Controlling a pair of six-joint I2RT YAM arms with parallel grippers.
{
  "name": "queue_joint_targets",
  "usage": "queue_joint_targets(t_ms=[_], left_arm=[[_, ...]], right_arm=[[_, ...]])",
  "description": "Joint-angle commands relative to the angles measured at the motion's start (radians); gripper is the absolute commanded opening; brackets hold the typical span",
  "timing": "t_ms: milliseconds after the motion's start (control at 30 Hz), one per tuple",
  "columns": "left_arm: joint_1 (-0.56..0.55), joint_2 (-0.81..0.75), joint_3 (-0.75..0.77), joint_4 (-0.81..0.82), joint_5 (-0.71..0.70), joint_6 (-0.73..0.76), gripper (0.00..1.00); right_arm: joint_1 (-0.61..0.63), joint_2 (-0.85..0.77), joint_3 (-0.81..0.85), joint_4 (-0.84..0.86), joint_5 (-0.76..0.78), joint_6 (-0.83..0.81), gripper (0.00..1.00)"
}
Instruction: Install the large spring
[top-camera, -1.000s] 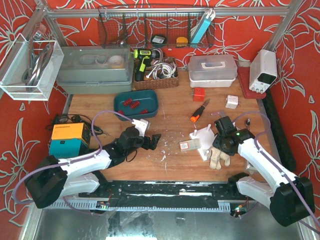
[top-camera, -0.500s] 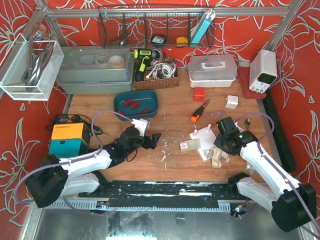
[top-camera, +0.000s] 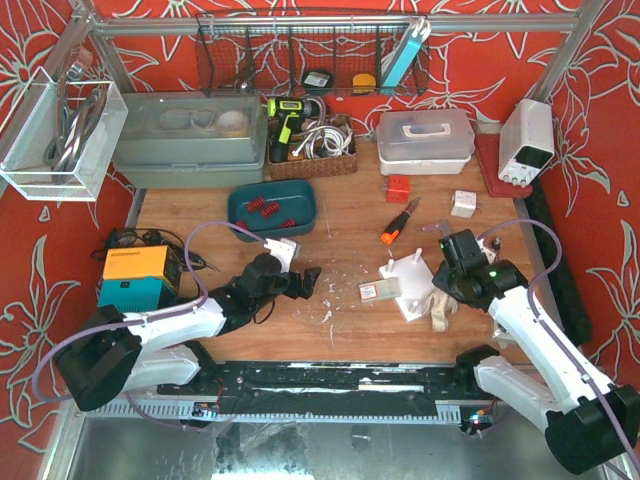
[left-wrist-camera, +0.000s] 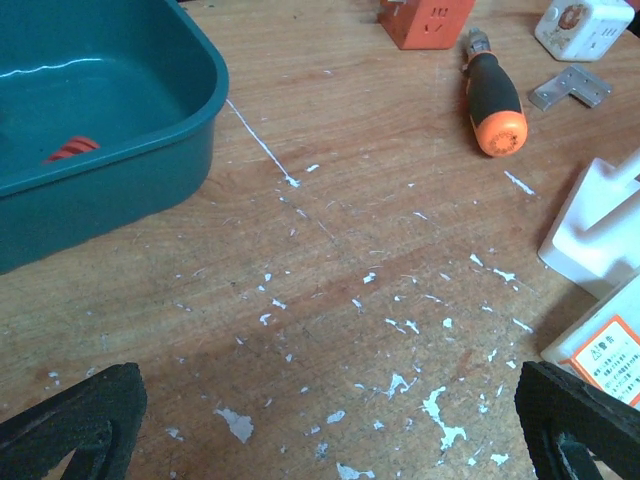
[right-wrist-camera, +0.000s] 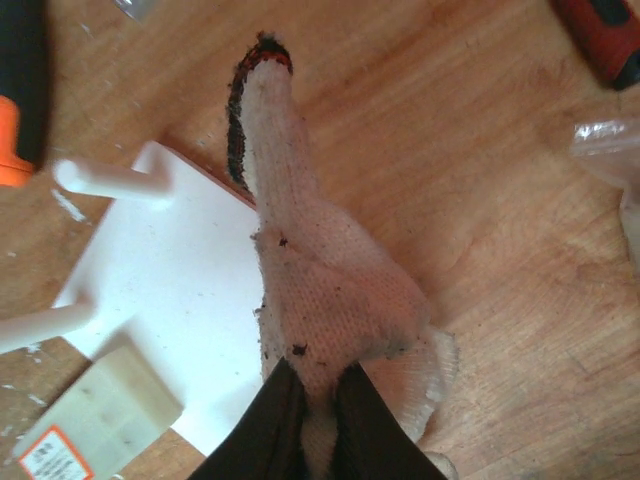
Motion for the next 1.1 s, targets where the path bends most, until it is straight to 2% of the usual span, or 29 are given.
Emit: queue_joint_targets(t_ms=[0,233,433,667,767,933,1033,1067], left_arm=[[-0.005,-0.016,-0.004,0.021,-0.045,-0.014,1.00],[-0.005,-0.041,-0.026,0.037,-0.059,-0.031,1.00],[-0.003,-0.040,-0.033,0.039,-0.054,-0.046,1.00],[-0.004,-0.013,-0.018,0.057,0.011,-0.025,1.00],[-0.003,-0.012,-0.019,0.065,0.034,-0.024,1.00],[-0.003,-0.023,-0.035,0.103,0.088,-0.004,1.00],[-0.003,-0.033,-0.042,0.117,0.110,0.004,1.00],[-0.003,-0.035,-0.044,0.122,0.119,0.006,1.00]], right_arm=[[0.007,-0.033,0.080,-0.062,0.062,0.019,0.13],[0.006,-0.041,0.185,0.027,0.183,-0.027,0.00],[0.007,0.028,0.132,0.417,0.261,-0.214,0.00],[-0.010,0.249,0.096,0.789,0.359,-0.442,0.00],[-0.047,0.372,0.157,0.853,0.305,-0.513,0.00],[-0.097,0.568,0.264,0.851,0.235,-0.598,0.00],[-0.118,0.651,0.314,0.830,0.205,-0.631,0.23],[-0.120,0.671,0.330,0.816,0.207,-0.642,0.28]])
